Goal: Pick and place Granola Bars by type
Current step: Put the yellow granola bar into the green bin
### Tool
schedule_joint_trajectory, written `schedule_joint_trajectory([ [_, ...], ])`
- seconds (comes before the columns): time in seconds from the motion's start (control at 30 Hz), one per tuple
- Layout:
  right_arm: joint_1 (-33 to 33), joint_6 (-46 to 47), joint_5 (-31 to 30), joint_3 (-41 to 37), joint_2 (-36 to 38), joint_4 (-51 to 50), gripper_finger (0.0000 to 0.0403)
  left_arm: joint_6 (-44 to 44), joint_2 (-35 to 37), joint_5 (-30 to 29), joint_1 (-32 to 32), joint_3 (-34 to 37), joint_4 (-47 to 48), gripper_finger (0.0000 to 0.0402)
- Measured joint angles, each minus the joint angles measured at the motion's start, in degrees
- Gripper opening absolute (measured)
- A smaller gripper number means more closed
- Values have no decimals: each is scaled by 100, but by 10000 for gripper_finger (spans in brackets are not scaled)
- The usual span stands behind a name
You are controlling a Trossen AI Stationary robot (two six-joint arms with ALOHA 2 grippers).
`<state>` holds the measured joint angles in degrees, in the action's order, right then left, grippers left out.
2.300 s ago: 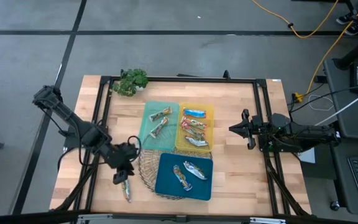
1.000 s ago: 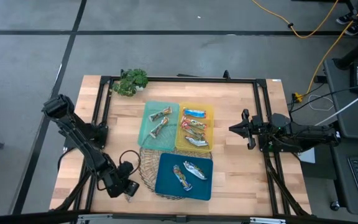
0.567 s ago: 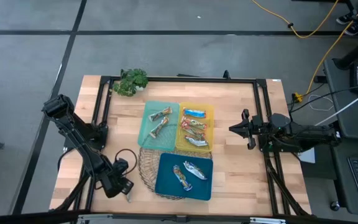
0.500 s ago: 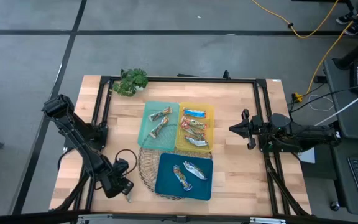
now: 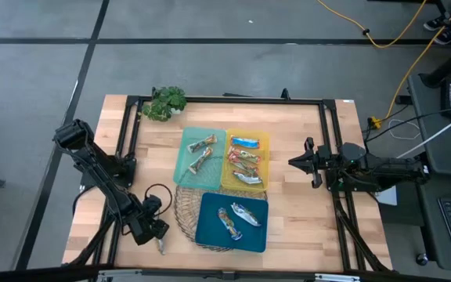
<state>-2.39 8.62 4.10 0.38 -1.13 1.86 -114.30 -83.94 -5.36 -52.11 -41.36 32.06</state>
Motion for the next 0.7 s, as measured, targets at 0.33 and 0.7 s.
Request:
schedule_joint_trajectory([
  [0.33, 0, 2, 0, 0, 1, -1, 32, 170, 22, -41, 176, 316, -259, 269],
  [0.7, 0, 0, 0, 0, 1, 0, 32, 368, 12, 254, 205, 339, -136, 120],
])
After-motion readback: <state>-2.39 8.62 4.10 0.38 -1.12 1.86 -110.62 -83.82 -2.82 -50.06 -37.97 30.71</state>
